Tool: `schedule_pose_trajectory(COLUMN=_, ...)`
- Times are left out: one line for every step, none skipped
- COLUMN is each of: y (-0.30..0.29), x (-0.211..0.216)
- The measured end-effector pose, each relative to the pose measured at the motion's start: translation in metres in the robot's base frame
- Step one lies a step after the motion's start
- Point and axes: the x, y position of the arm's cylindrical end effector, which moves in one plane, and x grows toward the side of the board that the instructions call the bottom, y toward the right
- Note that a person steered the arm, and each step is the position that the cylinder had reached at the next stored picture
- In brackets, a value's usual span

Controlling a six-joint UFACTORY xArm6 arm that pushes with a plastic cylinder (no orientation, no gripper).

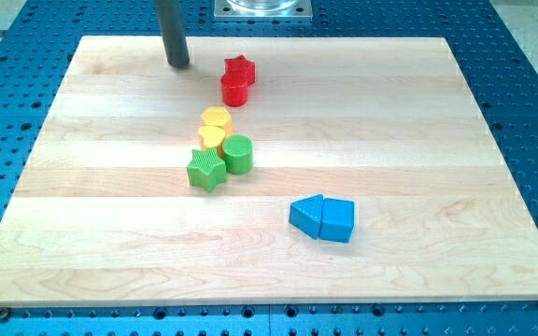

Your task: Push the red star to the top right of the cube

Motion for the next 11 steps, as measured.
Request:
schedule_pose_trajectory(y=0.022, x=-0.029)
schedule_pose_trajectory(y=0.044, x=-0.036)
schedule_pose_trajectory(y=0.045, x=-0.036)
schedule_pose_trajectory(y=0.049, x=-0.036)
schedule_pose_trajectory(y=0.052, x=-0.026)
schedule_pose_trajectory(y=0.057, x=0.013)
schedule_pose_trajectory(y=0.066, x=0.039)
schedule_pose_trajectory(y=0.096, x=0.080)
schedule_pose_trajectory(y=0.156, x=0.130)
schedule_pose_trajectory(y=0.179, x=0.114)
schedule_pose_trajectory(y=0.192, x=0.096)
